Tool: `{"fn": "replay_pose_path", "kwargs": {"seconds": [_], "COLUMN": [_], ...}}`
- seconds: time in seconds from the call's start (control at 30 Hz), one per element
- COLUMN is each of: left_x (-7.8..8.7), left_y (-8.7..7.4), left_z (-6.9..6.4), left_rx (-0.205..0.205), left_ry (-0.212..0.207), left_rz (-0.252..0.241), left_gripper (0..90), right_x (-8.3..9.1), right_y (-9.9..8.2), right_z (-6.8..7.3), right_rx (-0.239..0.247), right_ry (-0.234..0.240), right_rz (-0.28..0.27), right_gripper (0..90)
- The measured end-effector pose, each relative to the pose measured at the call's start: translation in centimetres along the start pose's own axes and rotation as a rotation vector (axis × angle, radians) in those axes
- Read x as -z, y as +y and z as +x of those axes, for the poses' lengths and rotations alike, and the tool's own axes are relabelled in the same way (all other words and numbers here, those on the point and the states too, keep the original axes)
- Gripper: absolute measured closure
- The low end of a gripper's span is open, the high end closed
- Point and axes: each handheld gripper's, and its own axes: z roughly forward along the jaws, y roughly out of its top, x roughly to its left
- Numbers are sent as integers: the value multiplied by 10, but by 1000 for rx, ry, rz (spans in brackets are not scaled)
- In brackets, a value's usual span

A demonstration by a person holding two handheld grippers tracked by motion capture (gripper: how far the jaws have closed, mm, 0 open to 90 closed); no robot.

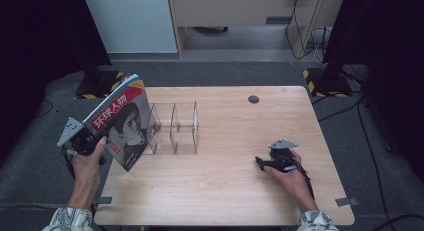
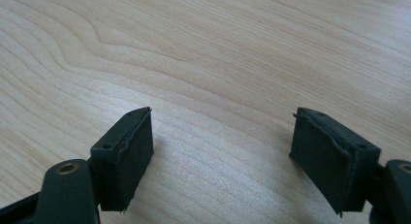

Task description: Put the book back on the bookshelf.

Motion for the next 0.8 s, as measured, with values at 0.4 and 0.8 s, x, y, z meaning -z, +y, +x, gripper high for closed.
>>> {"fn": "replay_pose_path", "kwargs": {"seconds": [0.4, 0.8], "left_x": [-2, -3], "left_y": [5, 9], "left_z": [-2, 1], "left_rx": [-2, 11], "left_ry": [-19, -36], "left_rz": [-2, 0], "left_gripper": [787, 862], "right_x": [0, 0], "right_y": [0, 0], "right_z": [0, 0], "right_rx": [0, 1], "right_ry": [1, 3], "right_rz": [2, 1], "right_gripper": [231, 228]}}
